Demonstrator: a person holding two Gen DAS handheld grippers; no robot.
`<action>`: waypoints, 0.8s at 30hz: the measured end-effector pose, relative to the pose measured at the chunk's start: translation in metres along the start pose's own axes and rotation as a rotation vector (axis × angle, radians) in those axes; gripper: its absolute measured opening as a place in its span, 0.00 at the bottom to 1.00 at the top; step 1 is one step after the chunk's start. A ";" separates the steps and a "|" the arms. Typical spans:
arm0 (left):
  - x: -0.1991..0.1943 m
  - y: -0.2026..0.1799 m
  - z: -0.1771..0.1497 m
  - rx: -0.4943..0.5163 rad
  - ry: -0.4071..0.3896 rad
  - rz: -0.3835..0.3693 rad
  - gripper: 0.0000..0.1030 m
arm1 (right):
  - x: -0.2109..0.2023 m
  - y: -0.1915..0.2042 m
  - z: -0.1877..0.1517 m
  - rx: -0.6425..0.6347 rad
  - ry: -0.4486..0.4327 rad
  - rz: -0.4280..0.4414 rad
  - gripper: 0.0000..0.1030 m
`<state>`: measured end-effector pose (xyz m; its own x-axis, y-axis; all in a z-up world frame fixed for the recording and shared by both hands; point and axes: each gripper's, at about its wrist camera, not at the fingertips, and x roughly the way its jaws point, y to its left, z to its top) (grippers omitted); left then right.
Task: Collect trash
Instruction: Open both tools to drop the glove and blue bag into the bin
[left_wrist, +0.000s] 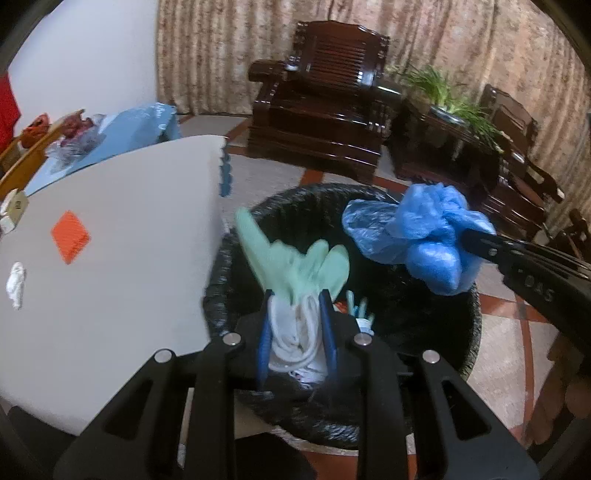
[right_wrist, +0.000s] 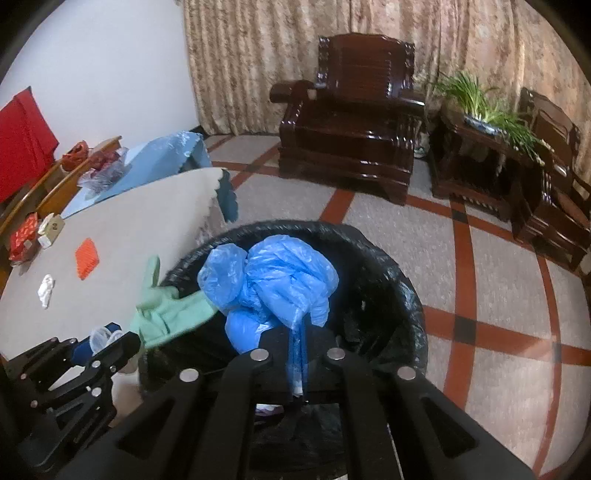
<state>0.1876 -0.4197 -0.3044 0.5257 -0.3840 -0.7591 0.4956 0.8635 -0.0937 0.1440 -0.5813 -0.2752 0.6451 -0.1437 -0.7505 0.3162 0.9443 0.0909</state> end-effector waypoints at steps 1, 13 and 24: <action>0.004 -0.003 -0.002 0.013 0.008 -0.011 0.24 | 0.006 -0.003 -0.003 0.008 0.022 0.001 0.12; -0.009 0.014 -0.009 0.050 -0.017 0.030 0.61 | -0.001 -0.012 -0.015 0.066 0.021 0.000 0.36; -0.058 0.097 -0.007 0.000 -0.085 0.143 0.68 | -0.028 0.048 -0.012 0.006 -0.020 0.036 0.50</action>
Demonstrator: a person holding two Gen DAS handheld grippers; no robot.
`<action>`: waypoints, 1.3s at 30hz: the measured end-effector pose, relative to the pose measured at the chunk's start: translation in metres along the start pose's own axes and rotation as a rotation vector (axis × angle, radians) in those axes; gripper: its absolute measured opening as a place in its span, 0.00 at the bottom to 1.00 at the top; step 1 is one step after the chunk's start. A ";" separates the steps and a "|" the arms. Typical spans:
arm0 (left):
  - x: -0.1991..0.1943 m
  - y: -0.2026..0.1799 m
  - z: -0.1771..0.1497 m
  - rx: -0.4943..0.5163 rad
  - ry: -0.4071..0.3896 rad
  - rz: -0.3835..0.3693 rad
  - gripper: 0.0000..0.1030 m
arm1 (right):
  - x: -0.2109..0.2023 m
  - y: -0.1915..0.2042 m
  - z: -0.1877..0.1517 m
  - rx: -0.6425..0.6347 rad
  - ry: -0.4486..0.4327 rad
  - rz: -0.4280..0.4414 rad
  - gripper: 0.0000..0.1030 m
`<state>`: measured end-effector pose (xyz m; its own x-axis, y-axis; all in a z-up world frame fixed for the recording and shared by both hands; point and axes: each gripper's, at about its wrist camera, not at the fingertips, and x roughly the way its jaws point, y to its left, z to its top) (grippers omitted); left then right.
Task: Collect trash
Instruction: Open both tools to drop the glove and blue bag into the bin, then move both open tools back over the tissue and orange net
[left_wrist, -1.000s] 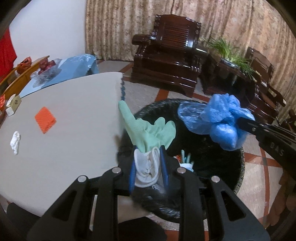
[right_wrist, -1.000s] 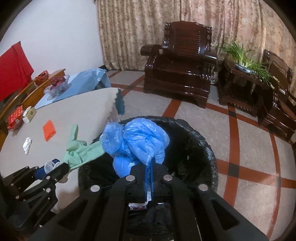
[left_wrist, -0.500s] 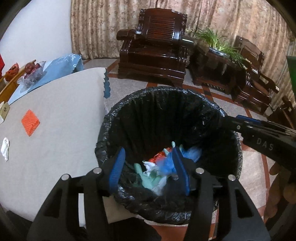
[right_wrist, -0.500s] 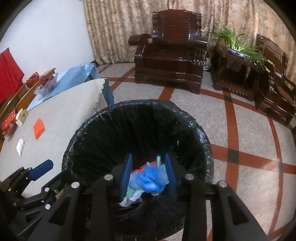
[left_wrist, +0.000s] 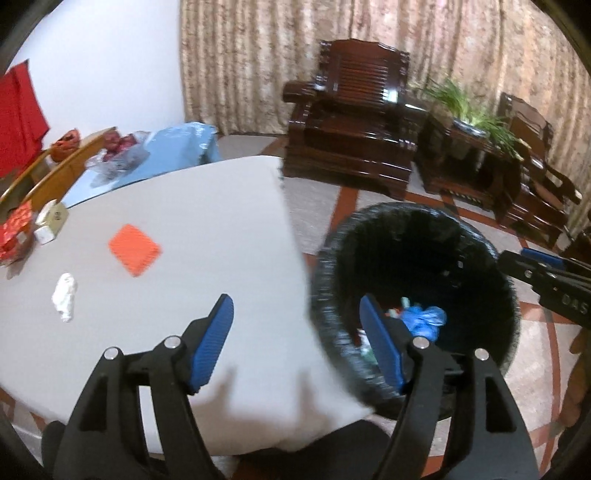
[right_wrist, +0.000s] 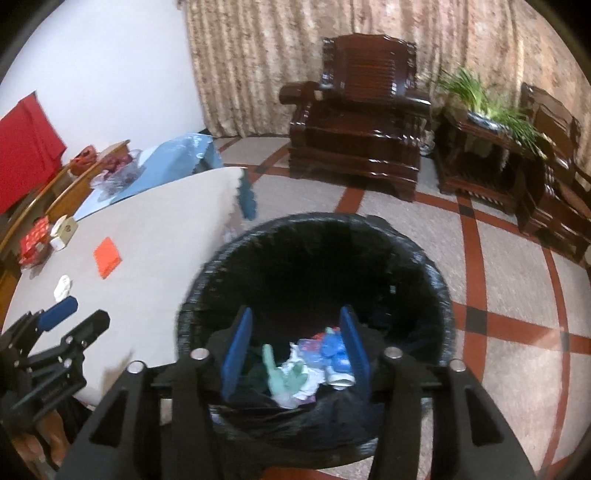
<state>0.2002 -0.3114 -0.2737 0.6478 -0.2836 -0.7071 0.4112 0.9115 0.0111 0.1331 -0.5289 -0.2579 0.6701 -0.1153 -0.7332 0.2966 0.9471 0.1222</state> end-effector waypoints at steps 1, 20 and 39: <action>-0.003 0.008 0.000 -0.007 -0.003 0.012 0.69 | -0.001 0.012 0.000 -0.016 -0.004 0.007 0.51; -0.046 0.229 -0.020 -0.174 -0.038 0.266 0.81 | 0.006 0.204 0.012 -0.216 -0.038 0.184 0.71; -0.012 0.343 -0.038 -0.266 -0.016 0.294 0.82 | 0.084 0.334 0.014 -0.349 -0.004 0.241 0.71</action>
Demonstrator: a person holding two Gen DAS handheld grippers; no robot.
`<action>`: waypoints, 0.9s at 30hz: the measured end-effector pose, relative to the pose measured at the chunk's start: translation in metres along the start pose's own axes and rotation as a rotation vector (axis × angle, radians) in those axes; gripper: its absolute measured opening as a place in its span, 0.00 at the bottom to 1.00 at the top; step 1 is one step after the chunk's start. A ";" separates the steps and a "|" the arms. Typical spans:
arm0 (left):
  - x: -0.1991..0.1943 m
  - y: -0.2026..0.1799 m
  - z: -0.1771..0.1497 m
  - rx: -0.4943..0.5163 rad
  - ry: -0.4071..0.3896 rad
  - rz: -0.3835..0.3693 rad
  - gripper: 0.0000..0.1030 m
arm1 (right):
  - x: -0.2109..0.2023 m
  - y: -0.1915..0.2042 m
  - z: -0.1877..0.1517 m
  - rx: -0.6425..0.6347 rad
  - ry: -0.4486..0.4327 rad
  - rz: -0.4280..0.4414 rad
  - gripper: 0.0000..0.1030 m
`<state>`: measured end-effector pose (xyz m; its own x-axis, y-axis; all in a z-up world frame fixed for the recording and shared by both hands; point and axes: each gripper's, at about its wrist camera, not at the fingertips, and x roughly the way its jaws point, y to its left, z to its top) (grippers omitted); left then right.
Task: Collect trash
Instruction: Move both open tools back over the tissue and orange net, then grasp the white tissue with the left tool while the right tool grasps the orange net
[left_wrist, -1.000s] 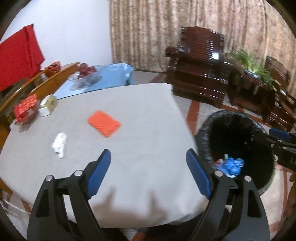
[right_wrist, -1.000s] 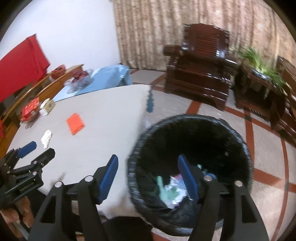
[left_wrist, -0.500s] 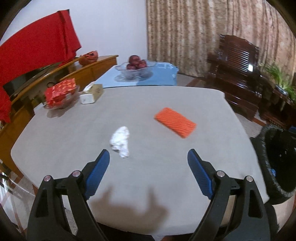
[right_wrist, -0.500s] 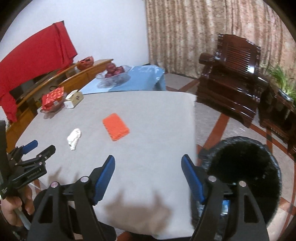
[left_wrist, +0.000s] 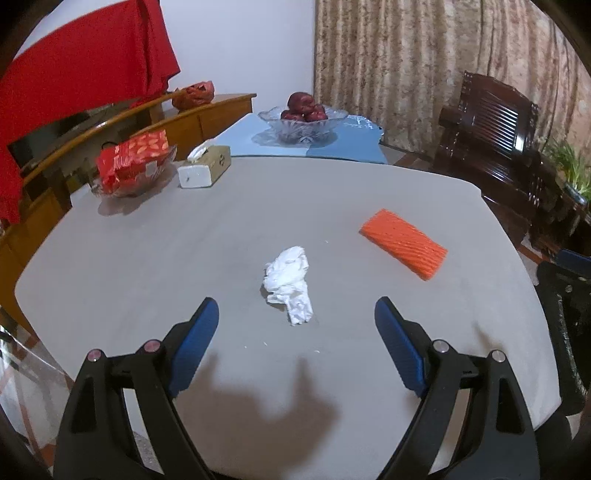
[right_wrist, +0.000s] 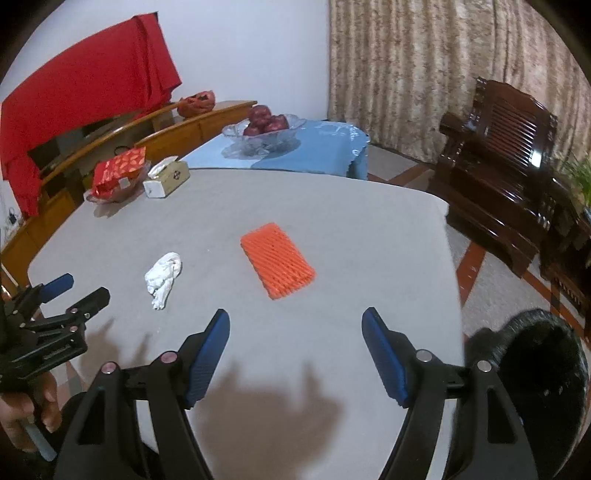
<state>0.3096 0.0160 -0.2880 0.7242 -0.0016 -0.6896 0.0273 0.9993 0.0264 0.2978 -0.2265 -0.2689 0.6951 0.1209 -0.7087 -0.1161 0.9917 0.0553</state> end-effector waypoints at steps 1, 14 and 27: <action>0.004 0.001 0.000 0.000 0.001 0.000 0.82 | 0.008 0.004 0.001 -0.010 0.001 0.000 0.71; 0.093 0.009 0.003 0.032 0.066 -0.012 0.81 | 0.084 0.030 0.008 -0.045 0.036 0.009 0.71; 0.151 0.013 0.003 0.037 0.149 -0.052 0.23 | 0.137 0.030 0.019 -0.036 0.079 0.009 0.71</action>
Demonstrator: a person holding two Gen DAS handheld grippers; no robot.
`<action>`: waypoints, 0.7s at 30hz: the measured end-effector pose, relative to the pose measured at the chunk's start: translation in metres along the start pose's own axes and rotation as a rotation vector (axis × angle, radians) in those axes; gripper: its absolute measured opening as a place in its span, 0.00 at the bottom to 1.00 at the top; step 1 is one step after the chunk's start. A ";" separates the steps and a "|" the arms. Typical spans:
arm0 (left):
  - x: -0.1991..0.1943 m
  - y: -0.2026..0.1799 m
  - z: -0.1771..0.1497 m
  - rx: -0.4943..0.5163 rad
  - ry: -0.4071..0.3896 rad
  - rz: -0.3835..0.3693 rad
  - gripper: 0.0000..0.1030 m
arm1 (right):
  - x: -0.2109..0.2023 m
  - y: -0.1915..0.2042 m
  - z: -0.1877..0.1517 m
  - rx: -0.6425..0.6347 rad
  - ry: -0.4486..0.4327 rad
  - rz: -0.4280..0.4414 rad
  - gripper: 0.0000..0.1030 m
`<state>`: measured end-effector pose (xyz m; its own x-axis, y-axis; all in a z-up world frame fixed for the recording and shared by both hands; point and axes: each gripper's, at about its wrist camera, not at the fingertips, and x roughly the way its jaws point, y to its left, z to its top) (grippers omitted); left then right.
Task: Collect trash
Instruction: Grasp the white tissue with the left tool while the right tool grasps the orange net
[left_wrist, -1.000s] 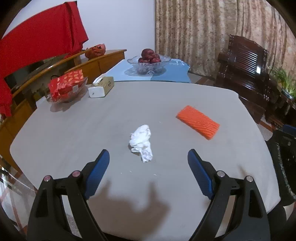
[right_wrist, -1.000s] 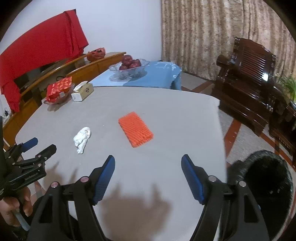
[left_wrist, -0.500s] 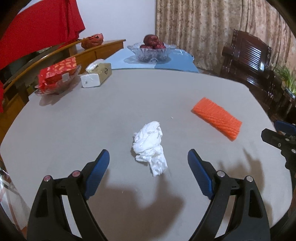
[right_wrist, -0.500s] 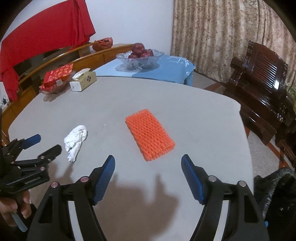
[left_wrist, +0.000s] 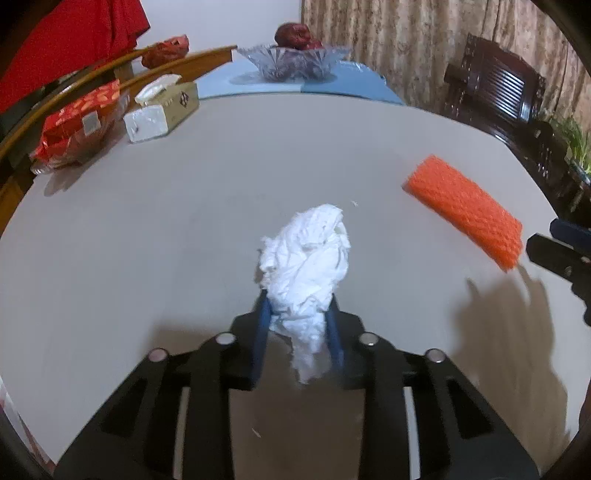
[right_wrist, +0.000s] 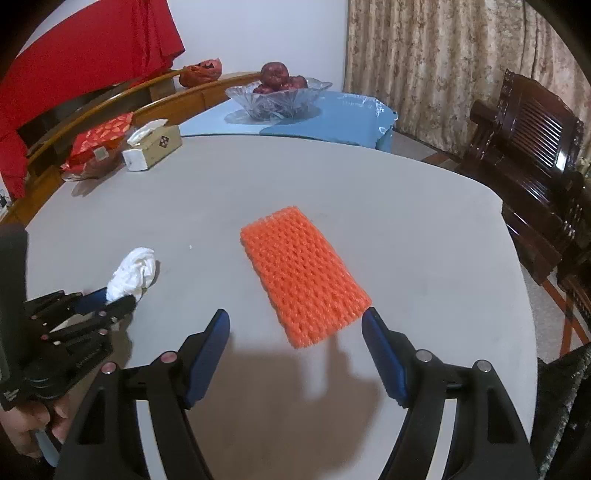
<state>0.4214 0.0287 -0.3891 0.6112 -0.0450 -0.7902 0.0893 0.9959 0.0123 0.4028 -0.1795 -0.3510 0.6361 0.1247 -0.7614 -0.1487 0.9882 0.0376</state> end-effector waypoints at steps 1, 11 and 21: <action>-0.001 0.000 0.003 0.006 -0.015 0.006 0.21 | 0.003 0.000 0.001 0.000 0.003 0.000 0.71; -0.012 -0.005 0.030 0.031 -0.122 0.021 0.19 | 0.038 -0.002 0.011 0.019 0.035 -0.008 0.70; -0.009 -0.007 0.041 0.024 -0.127 0.010 0.19 | 0.054 -0.015 0.012 0.038 0.068 0.003 0.17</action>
<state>0.4474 0.0187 -0.3575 0.7070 -0.0457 -0.7057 0.1002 0.9943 0.0360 0.4482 -0.1862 -0.3850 0.5830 0.1223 -0.8032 -0.1209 0.9907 0.0632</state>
